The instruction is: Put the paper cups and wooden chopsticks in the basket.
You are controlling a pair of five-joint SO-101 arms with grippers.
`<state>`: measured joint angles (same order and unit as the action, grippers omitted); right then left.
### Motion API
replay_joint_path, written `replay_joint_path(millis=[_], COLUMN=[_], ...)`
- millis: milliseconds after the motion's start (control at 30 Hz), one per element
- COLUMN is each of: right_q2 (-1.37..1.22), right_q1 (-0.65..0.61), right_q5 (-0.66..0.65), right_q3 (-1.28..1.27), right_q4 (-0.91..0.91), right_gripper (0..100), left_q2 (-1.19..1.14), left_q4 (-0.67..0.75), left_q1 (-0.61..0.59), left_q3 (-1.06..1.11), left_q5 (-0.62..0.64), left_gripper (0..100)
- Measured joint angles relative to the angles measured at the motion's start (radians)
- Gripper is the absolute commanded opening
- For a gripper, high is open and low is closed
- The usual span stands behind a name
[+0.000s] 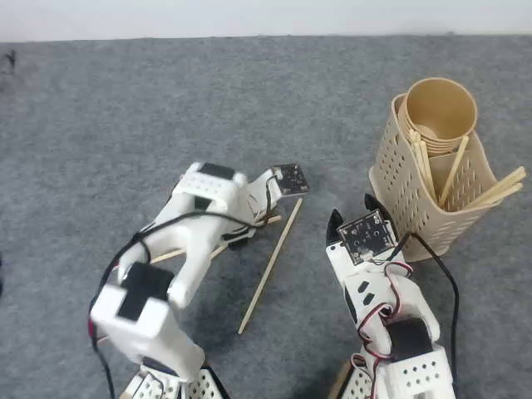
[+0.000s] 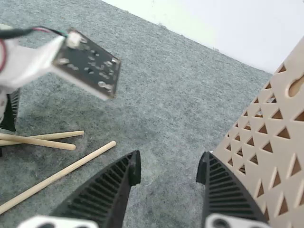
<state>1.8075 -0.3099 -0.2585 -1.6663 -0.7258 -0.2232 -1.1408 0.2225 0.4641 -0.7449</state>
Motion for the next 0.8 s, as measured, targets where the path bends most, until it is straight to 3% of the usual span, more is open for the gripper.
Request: replay_joint_path(millis=[167,367,633,800], right_q2=[0.000,0.000,0.000,0.000], right_q1=[0.000,0.000,0.000,0.000], right_q5=[0.000,0.000,0.000,0.000], right_q3=[0.000,0.000,0.000,0.000], right_q4=[0.000,0.000,0.000,0.000], right_gripper=[21.0,21.0,21.0,21.0], left_q2=[-0.196,-0.434,-0.454,-0.319], left_q4=[-0.201,-0.454,-0.482,-0.463], left_q1=[0.002,0.017,0.017,0.025], left_q3=[-0.242,-0.562,-0.605,-0.552], left_q5=[0.000,0.005,0.006,0.006], left_gripper=[1,1,1,1])
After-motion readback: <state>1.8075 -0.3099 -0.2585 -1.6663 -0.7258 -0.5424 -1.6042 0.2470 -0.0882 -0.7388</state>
